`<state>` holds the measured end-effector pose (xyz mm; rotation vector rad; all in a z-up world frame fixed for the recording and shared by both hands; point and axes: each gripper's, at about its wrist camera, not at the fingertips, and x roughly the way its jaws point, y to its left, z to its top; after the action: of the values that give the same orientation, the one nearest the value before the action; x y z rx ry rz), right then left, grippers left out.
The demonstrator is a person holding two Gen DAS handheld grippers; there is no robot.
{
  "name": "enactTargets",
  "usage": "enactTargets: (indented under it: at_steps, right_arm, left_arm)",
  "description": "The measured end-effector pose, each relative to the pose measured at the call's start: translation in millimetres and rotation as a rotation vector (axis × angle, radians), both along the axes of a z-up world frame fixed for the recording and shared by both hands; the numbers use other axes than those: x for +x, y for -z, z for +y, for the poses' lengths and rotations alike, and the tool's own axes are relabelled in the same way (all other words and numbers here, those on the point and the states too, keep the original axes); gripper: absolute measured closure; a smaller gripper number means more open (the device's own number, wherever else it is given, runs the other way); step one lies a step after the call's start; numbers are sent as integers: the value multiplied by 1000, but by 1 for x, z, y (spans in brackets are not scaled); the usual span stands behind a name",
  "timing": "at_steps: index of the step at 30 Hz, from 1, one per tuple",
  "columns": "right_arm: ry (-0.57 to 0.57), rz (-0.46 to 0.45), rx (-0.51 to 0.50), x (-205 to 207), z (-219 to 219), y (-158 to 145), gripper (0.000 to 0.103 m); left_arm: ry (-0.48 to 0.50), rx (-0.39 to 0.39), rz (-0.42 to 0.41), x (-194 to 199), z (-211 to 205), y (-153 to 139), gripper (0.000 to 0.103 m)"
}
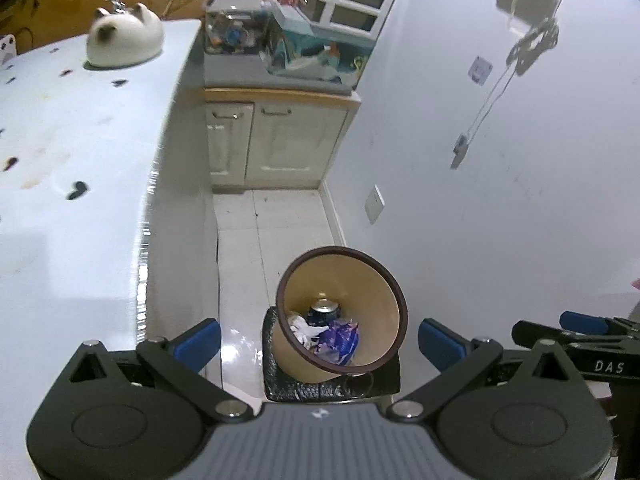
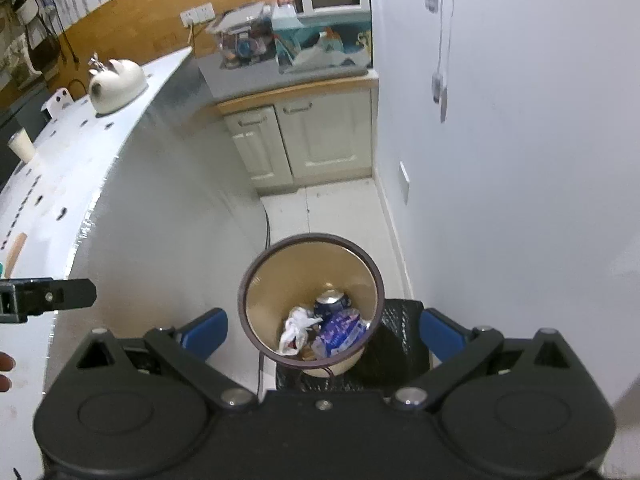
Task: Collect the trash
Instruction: 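Withdraw both tools from the wastebasket back toward the table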
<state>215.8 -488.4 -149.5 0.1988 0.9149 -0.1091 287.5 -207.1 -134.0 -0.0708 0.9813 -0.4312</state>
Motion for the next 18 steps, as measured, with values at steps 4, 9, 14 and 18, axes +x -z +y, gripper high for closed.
enactTargets:
  at_steps: [4, 9, 14, 18]
  right_arm:
    - [-3, -49, -14, -15, 25, -22, 0]
    - [-17, -100, -26, -29, 60, -44, 0]
    - [-38, -130, -33, -40, 102, -59, 0]
    - [-53, -154, -38, -45, 135, -68, 0]
  left_arm:
    - [-8, -19, -33, -16, 27, -15, 0]
    - [-35, -33, -78, -34, 66, -34, 0]
    - [-58, -42, -120, -48, 107, -52, 0]
    - [-75, -42, -152, -56, 144, -63, 0]
